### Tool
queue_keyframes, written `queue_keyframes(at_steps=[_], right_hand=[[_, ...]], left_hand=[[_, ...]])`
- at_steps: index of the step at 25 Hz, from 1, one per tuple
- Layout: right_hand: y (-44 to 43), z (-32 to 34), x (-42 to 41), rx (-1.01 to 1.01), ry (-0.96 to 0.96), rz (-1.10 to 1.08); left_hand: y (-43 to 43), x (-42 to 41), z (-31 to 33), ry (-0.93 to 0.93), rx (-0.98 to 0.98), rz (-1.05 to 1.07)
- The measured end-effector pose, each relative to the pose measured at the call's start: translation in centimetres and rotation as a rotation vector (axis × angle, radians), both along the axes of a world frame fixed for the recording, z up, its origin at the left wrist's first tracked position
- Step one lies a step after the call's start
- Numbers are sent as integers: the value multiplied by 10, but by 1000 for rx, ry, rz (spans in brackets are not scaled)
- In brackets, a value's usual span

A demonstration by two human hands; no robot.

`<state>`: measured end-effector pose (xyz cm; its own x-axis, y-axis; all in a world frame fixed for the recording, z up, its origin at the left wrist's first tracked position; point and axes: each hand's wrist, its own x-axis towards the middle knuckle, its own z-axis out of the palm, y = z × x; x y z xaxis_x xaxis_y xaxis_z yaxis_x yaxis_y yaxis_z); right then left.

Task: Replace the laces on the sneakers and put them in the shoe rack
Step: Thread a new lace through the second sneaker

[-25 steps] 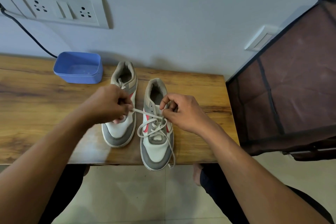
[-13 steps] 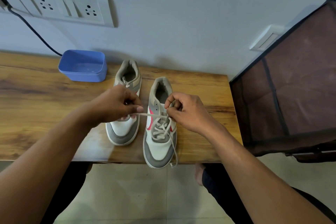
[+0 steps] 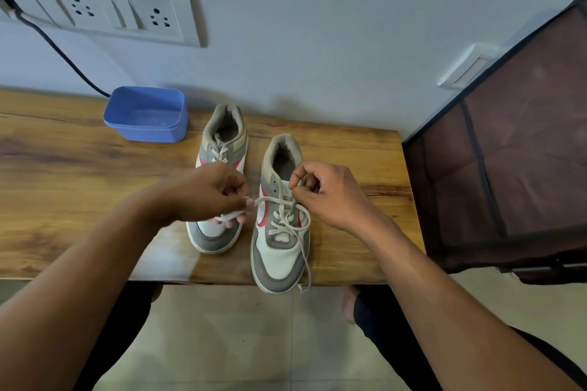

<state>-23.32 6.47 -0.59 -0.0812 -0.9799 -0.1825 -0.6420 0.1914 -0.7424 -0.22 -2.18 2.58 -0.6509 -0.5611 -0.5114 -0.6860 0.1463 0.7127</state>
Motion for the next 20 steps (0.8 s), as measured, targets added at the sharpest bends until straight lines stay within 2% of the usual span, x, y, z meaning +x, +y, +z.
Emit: queue_keyframes(at_steps=[2, 4, 8, 11, 14, 17, 20], right_hand=[[0, 0, -1, -3, 4, 8], [1, -1, -3, 1, 6, 7], [1, -1, -2, 10, 1, -2], [1, 0, -3, 6, 1, -8], [3, 1, -5, 3, -4, -18], [2, -1, -5, -4, -10, -27], [0, -2, -4, -12, 8, -24]], left_hand=[[-11, 10, 5, -16, -89, 152], [-19, 20, 11, -47, -156, 209], [-4, 3, 8, 25, 63, 121], [-10, 7, 5, 19, 35, 114], [-23, 30, 10, -111, -67, 167], [-23, 33, 9, -214, -191, 48], [-7, 12, 1, -165, -571, 23]])
